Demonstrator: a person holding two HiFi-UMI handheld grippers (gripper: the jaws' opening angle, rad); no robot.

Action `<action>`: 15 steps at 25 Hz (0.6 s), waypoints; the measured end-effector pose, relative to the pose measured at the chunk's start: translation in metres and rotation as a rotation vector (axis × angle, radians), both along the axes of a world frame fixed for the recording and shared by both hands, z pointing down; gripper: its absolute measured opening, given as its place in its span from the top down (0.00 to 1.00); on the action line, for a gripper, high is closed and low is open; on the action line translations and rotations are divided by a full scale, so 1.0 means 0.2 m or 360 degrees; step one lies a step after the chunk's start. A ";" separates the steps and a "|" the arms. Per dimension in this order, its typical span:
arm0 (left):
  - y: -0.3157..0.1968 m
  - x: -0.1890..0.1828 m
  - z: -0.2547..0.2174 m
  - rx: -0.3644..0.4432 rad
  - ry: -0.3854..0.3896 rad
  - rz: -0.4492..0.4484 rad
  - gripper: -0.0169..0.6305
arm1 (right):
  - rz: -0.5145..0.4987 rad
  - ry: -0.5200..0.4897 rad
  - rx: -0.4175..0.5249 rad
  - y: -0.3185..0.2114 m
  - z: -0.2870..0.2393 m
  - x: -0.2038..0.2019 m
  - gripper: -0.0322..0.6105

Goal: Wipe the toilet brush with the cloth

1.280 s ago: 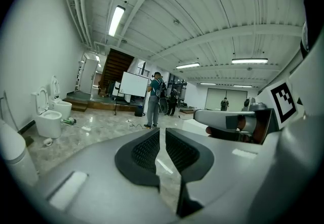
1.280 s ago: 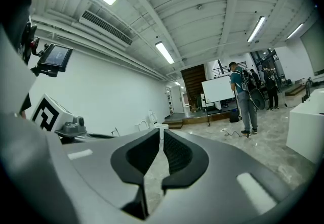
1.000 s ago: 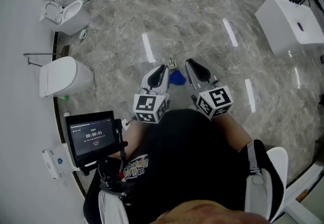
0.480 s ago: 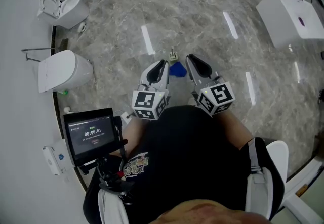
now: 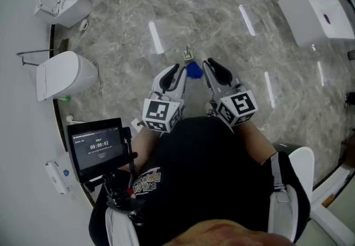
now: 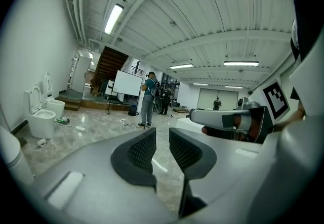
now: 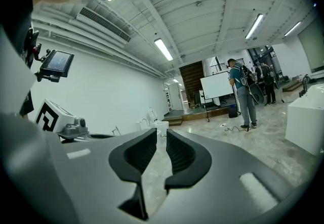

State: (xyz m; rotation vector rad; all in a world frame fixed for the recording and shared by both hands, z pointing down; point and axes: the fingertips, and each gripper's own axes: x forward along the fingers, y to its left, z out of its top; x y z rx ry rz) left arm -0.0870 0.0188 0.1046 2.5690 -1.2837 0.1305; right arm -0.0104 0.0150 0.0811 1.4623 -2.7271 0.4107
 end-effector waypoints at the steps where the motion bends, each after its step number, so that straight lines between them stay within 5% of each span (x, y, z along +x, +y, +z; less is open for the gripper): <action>1: 0.01 0.00 0.01 -0.0004 -0.0002 0.0017 0.84 | 0.0005 -0.0001 -0.0005 0.01 0.01 0.00 0.85; 15: 0.11 0.00 0.07 -0.0124 0.0028 0.0093 0.83 | 0.0082 0.0024 -0.0085 0.17 0.08 0.01 0.84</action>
